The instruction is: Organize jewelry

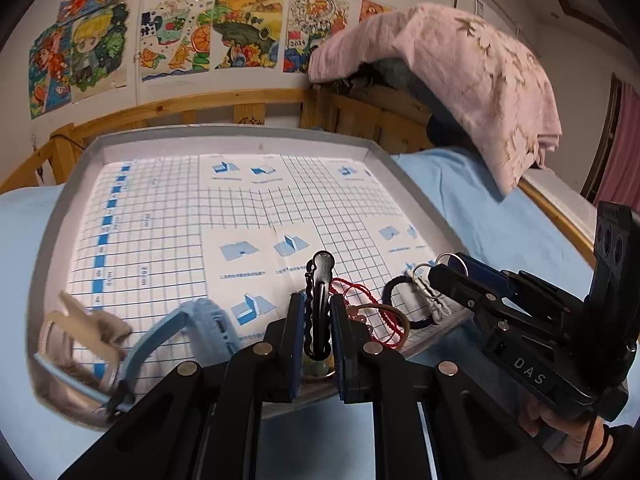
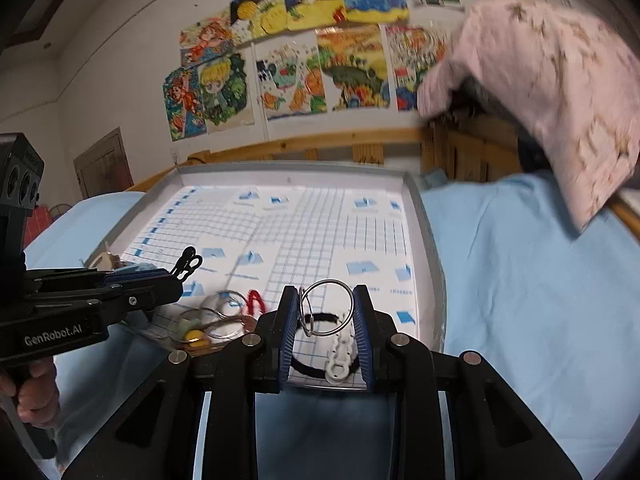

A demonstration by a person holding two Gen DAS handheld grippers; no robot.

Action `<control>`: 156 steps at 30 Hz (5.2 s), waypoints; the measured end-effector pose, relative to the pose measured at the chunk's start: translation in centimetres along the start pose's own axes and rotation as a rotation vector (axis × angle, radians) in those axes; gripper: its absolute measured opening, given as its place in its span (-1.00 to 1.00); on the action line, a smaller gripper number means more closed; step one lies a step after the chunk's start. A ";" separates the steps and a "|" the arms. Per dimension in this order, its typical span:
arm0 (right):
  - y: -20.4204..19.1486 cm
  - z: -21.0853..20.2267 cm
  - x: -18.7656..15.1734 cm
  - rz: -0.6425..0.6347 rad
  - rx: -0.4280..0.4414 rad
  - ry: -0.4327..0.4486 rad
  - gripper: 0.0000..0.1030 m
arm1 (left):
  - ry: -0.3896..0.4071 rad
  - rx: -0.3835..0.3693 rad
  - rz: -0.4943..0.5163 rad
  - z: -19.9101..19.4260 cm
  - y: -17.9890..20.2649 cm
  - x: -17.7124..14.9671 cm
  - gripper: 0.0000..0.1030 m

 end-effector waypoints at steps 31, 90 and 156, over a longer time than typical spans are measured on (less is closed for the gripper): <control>2.9 -3.8 -1.4 0.130 -0.042 0.108 0.09 | 0.141 -0.012 -0.035 -4.6 0.9 -0.1 0.13; -10.7 -28.8 -5.9 -0.065 -0.012 0.338 0.97 | 0.538 0.197 -0.117 -30.0 -3.4 -12.6 1.00; -11.1 -28.2 -5.8 -0.067 -0.007 0.327 0.97 | 0.541 0.199 -0.110 -30.0 -3.6 -12.7 1.00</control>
Point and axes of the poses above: each gripper's, at about its wrist camera, not at the fingertips, and z roughly the way its jaws point, y to its right, x to its top, the point moved 9 cm from there along z, roughly the way its jaws point, and after that the axes turned 6 degrees about -z, right-handed, at the moved point
